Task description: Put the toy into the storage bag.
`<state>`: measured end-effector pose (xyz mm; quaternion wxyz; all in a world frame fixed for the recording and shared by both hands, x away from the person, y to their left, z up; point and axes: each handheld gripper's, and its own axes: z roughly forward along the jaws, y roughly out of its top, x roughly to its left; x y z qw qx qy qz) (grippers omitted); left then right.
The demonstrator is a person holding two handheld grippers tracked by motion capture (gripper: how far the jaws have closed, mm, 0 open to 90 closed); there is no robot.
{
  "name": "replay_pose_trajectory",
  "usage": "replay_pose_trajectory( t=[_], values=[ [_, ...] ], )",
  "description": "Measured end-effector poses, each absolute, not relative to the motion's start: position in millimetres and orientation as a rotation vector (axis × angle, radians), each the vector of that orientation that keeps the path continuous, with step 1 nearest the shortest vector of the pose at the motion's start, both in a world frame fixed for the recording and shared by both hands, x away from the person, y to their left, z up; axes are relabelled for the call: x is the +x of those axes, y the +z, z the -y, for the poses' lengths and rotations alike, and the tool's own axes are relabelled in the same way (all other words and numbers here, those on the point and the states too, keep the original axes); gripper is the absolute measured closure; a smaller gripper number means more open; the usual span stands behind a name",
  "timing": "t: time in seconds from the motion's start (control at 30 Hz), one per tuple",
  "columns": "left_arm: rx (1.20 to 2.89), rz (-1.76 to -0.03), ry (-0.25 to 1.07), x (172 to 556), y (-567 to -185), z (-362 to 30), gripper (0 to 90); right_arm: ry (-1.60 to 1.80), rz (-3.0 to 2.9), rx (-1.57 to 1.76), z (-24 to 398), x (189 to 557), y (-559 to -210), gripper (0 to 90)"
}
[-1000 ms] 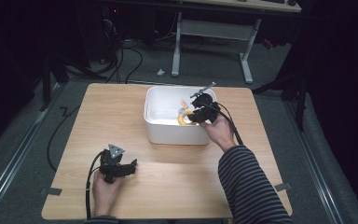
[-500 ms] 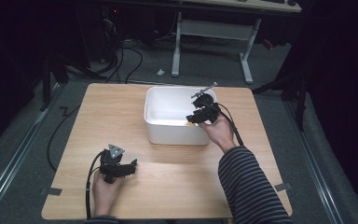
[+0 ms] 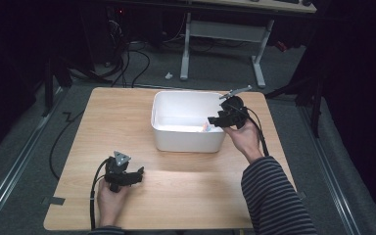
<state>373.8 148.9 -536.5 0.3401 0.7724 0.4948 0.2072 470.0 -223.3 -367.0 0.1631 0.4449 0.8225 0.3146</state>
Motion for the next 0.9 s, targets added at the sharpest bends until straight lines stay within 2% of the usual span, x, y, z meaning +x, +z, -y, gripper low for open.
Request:
replay_pose_trajectory(
  t=[0.9],
  values=[
    [2.011,-1.287,0.539,373.8,-536.5,-149.0,17.8,0.976,-2.179,1.344,297.5,425.6,-350.4,43.0]
  ],
)
